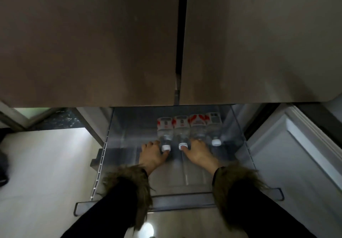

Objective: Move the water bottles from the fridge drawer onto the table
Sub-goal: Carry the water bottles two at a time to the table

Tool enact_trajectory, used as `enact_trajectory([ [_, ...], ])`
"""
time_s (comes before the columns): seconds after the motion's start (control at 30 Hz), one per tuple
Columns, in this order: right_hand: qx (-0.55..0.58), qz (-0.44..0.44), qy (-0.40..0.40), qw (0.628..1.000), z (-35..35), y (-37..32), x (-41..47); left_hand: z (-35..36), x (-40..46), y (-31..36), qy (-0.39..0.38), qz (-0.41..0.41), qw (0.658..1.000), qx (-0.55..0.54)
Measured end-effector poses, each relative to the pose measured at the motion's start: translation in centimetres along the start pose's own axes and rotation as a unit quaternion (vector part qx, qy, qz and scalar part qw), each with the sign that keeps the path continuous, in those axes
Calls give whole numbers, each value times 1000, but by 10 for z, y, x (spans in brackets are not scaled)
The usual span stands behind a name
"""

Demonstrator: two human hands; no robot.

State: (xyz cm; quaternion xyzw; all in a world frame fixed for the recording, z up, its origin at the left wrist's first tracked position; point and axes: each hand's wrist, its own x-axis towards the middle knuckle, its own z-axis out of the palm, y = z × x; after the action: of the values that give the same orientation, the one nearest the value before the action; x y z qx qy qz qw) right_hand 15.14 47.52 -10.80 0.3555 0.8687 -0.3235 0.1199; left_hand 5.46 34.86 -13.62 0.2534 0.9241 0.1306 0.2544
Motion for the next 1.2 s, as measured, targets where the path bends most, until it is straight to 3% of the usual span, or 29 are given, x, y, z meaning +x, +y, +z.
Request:
enact_trajectory([
  [0.17, 120, 85, -11, 989, 20, -4, 27, 11, 29, 5, -39, -62, 997, -37],
  [0.4, 172, 132, 1, 976, 21, -10, 32, 5, 37, -9, -78, -99, 962, -242],
  [0.6, 173, 132, 5, 976, 9, -8, 3, -16, 3, -24, 3, -94, 943, -320],
  [0.9, 114, 43, 112, 986, -35, -9, -61, -91, -72, 2, 175, -6, 970, -166],
  [1.2, 87, -77, 194, 974, -65, -38, -79, -125, -92, 2, 207, 35, 973, -94],
])
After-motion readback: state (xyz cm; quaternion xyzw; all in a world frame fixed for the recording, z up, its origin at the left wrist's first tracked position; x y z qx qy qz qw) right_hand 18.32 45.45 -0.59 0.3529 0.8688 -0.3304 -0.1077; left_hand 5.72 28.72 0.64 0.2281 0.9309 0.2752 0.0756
